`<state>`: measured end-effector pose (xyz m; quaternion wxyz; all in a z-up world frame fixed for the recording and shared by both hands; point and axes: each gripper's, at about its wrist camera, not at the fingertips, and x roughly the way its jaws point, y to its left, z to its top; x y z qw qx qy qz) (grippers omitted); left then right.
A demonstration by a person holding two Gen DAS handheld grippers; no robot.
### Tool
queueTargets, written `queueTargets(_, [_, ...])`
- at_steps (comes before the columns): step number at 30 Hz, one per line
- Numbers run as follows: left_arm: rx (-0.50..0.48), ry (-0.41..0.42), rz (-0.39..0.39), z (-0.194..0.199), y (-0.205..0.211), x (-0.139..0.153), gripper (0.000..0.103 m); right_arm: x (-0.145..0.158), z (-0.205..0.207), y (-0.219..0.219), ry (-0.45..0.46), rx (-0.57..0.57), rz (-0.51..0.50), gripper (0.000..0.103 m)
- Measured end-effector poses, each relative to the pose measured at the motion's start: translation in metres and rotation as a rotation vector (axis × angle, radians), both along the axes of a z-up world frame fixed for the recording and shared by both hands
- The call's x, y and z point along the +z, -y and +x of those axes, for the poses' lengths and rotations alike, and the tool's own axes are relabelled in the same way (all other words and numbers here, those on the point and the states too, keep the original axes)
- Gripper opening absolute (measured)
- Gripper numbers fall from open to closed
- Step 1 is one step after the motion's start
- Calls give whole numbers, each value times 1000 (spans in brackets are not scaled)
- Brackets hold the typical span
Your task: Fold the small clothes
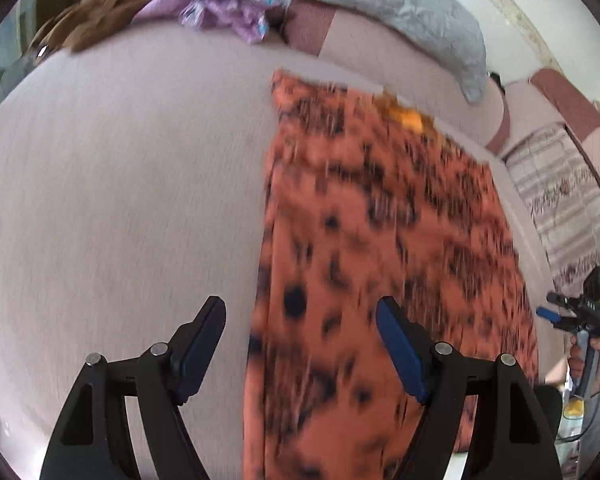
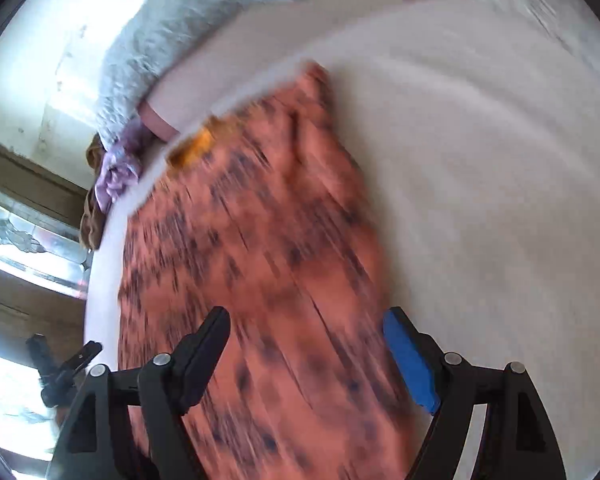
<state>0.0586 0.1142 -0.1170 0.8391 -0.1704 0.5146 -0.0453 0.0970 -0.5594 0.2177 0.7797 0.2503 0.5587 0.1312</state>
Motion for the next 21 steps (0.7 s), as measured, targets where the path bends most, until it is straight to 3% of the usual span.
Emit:
queueTargets(1, [1,-20,-3,-12,1,-4,78,12,-34,20,-44,-1,18,81])
queueTargets(4, [35,-101,-18,-43,5,-22,78,5,-80,43,-137,-8,49,76])
queueTargets(6, [47,-96,-8,-60,11,-22,78,30,-127,74,-137,-11,83,69])
queueTargets(7, [44,-112,-11,-65,15,-23,78,14,-128,71,-141,-12,99,65])
queueTargets(8, [46,-120,-23,-69,17,-23,78,27,-151,91,-145,-11,108,55])
queueTargets(9, [51,-122,-42,-73,19,-22,78,22,-142,87,-146,-11,107,52])
queueTargets(11, [55,-125,-60,-79,24,-24,78,48,-172,121,-143,7,117,46])
queueTargets(12, [53,-125,-48,-81,28,-25,78,58,-178,118,-138,17,124,45])
queueTargets(14, [46,-138,3,-81,32,-34,76,83,-205,153,-133,21,96,46])
queueTargets(15, [46,-131,19,-82,34,-34,76,67,-207,164,-136,12,76,46])
queueTargets(16, [53,-127,42,-82,35,-33,72,76,-218,183,-147,0,71,46])
queueTargets(17, [58,-127,71,-82,36,-33,61,87,-229,201,-154,-7,79,49])
queueTargets(18, [63,-131,102,-83,37,-34,55,94,-238,216,-153,4,80,57])
queueTargets(19, [71,-133,124,-84,37,-34,45,57,-237,196,-150,28,76,59])
queueTargets(21, [80,-131,116,-88,32,-32,34,71,-245,210,-150,66,40,61])
